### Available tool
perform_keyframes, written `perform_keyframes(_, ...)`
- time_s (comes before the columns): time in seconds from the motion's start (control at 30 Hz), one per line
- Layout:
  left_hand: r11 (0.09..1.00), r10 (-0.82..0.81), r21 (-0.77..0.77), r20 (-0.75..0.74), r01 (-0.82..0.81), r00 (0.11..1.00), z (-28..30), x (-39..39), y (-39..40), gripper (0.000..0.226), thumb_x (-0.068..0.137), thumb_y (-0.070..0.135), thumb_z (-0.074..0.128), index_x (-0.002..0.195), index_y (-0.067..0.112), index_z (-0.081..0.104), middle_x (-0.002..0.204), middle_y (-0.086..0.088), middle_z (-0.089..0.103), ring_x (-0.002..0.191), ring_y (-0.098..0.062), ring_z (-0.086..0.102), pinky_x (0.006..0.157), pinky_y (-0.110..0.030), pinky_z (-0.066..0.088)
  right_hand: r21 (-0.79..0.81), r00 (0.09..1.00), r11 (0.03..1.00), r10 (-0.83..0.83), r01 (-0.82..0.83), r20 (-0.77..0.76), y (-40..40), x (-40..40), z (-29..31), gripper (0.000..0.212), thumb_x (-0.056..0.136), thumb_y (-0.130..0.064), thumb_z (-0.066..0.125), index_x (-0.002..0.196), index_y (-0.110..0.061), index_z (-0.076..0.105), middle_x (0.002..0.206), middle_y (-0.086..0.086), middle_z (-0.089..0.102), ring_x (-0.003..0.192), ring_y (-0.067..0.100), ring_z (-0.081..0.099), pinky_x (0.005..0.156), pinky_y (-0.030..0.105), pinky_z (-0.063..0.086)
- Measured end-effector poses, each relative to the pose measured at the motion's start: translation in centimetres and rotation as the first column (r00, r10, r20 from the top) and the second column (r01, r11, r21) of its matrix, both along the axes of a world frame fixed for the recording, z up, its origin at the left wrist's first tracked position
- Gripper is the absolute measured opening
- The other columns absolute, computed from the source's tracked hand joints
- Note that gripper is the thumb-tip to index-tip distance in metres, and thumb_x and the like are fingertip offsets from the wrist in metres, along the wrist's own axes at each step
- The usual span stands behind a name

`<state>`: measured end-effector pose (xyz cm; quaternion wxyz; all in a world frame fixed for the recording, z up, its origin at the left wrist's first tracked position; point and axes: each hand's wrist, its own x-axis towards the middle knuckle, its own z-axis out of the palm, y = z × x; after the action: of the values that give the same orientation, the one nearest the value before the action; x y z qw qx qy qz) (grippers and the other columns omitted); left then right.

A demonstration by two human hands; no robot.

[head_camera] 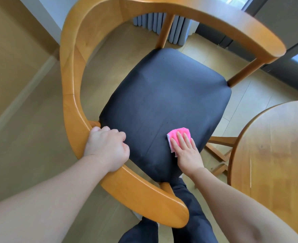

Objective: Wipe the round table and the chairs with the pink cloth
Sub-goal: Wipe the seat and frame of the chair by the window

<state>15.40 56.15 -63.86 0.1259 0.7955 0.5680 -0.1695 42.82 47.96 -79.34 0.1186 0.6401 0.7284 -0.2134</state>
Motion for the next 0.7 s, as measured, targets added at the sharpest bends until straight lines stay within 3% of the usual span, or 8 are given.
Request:
perform_keyframes(0.13, 0.984, -0.033, -0.173, -0.013, 0.030, 0.999, -1.0, 1.7, 2.5, 0.028, 0.091, 0.029, 0.047, 0.118, 0.028, 0.052, 0.107, 0.005, 0.063, 0.085, -0.016, 0.060, 0.077, -0.029, 0.051, 0.030, 0.980, 0.980, -0.197, 0.195, 0.038, 4.2, 2.2, -0.2, 0.064, 0.101, -0.016, 0.026, 0.154, -0.026, -0.008, 0.161, 0.005, -0.016, 0.142, 0.026, -0.026, 0.116, 0.041, -0.016)
perform_keyframes(0.23, 0.968, 0.087, -0.240, 0.026, -0.078, 0.996, -2.6, 3.8, 4.6, 0.027, 0.092, 0.022, 0.043, 0.117, 0.028, 0.051, 0.104, 0.006, 0.062, 0.081, -0.016, 0.058, 0.070, -0.029, 0.051, 0.022, 0.956, 0.958, -0.288, 0.287, 0.050, 8.0, 4.6, -0.6, 0.065, 0.101, -0.023, 0.028, 0.154, -0.021, -0.010, 0.161, 0.008, -0.016, 0.145, 0.028, -0.023, 0.117, 0.044, -0.011)
perform_keyframes(0.33, 0.933, 0.157, -0.337, 0.059, -0.128, 0.986, -4.5, 6.8, 6.8, 0.034, 0.090, 0.019, 0.037, 0.119, 0.032, 0.050, 0.105, 0.010, 0.061, 0.087, -0.020, 0.057, 0.073, -0.032, 0.049, 0.016, 0.938, 0.940, -0.341, 0.341, 0.052, 11.8, 7.6, -1.0, 0.065, 0.101, -0.026, 0.026, 0.151, -0.024, -0.016, 0.160, 0.007, -0.019, 0.146, 0.031, -0.019, 0.118, 0.045, -0.010)
perform_keyframes(0.53, 0.901, 0.218, -0.414, 0.166, -0.132, 0.962, -7.7, 12.8, 10.1, 0.038, 0.090, 0.016, 0.034, 0.121, 0.033, 0.049, 0.099, 0.015, 0.057, 0.088, -0.018, 0.055, 0.073, -0.030, 0.046, 0.048, 0.965, 0.965, -0.261, 0.259, 0.041, 20.6, 16.5, -0.9, 0.066, 0.099, -0.028, 0.025, 0.151, -0.032, -0.015, 0.161, 0.008, -0.012, 0.146, 0.026, -0.020, 0.119, 0.042, -0.008)
perform_keyframes(0.6, 0.887, 0.177, -0.458, 0.198, -0.068, 0.964, -8.4, 13.6, 10.6, 0.040, 0.091, 0.016, 0.033, 0.124, 0.033, 0.048, 0.104, 0.015, 0.057, 0.090, -0.018, 0.054, 0.075, -0.029, 0.044, 0.064, 0.987, 0.987, -0.152, 0.149, 0.048, 22.9, 18.0, -0.7, 0.062, 0.096, -0.034, 0.018, 0.154, -0.024, -0.002, 0.162, 0.013, -0.003, 0.146, 0.028, -0.015, 0.120, 0.044, -0.004)
perform_keyframes(0.7, 0.870, 0.127, -0.493, 0.222, -0.001, 0.967, -9.5, 13.5, 11.6, 0.041, 0.092, 0.016, 0.033, 0.127, 0.032, 0.048, 0.115, 0.014, 0.058, 0.098, -0.019, 0.053, 0.080, -0.028, 0.043, 0.078, 0.992, 0.990, -0.123, 0.121, 0.021, 25.4, 18.6, -0.8, 0.068, 0.091, -0.038, 0.016, 0.152, -0.010, 0.021, 0.158, 0.021, 0.015, 0.146, 0.041, 0.009, 0.119, 0.051, 0.011)
